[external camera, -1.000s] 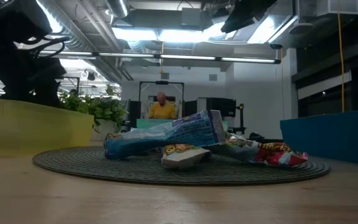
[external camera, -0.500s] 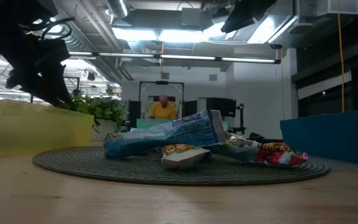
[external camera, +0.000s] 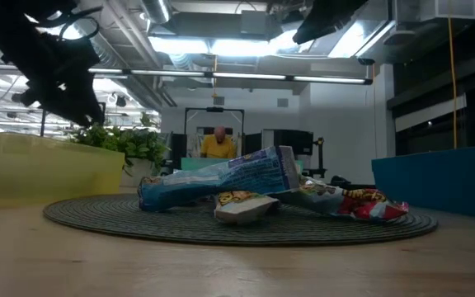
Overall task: Pick and place Granola Bars by type
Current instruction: Put the yellow granola bar into the blue bin
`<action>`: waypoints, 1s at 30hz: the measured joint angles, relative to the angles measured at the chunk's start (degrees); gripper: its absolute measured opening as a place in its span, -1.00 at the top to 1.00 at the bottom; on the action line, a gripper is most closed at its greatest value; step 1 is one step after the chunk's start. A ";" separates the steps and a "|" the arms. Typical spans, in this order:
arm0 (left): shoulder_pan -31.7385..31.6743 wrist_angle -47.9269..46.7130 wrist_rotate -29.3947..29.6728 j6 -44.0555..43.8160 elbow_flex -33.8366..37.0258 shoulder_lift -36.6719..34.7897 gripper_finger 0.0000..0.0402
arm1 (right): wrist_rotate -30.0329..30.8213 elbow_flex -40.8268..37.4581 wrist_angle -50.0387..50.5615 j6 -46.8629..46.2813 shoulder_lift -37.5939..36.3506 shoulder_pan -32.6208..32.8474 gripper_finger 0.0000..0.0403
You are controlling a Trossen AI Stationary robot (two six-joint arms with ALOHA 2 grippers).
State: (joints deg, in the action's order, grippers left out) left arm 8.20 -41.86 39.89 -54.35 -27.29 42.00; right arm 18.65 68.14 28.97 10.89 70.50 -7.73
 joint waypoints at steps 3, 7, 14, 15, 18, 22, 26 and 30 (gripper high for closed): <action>0.08 3.78 0.11 2.91 0.00 0.00 -0.09 | -9.53 0.00 1.00 2.42 0.12 -0.04 -0.07; 0.06 6.55 1.61 5.68 0.00 0.00 -0.09 | -19.77 0.00 2.86 5.61 0.63 0.02 -0.07; -0.08 7.68 2.55 7.17 0.00 -0.02 -0.09 | -22.82 -0.02 8.22 2.72 1.76 0.00 -0.08; -0.04 7.66 2.52 7.20 0.00 0.00 -0.09 | -22.89 -0.02 7.75 0.64 2.09 0.02 -0.07; -0.06 7.67 2.52 7.23 0.00 -0.01 -0.09 | -22.88 -0.02 7.64 -6.83 2.98 0.04 -0.07; -0.06 7.84 2.54 9.16 0.00 0.01 -0.09 | -22.81 0.00 7.37 -15.47 5.05 0.68 -0.08; -0.06 7.82 2.50 10.67 0.00 0.02 -0.09 | -22.82 0.00 6.76 -21.23 8.06 2.02 -0.08; -0.02 7.87 1.82 12.85 0.00 0.00 -0.09 | -22.77 0.00 5.08 -30.00 12.01 3.11 -0.08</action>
State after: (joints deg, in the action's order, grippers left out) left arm 8.18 -33.99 41.71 -41.51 -27.29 42.00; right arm -4.12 68.14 34.06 -19.12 82.51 -4.61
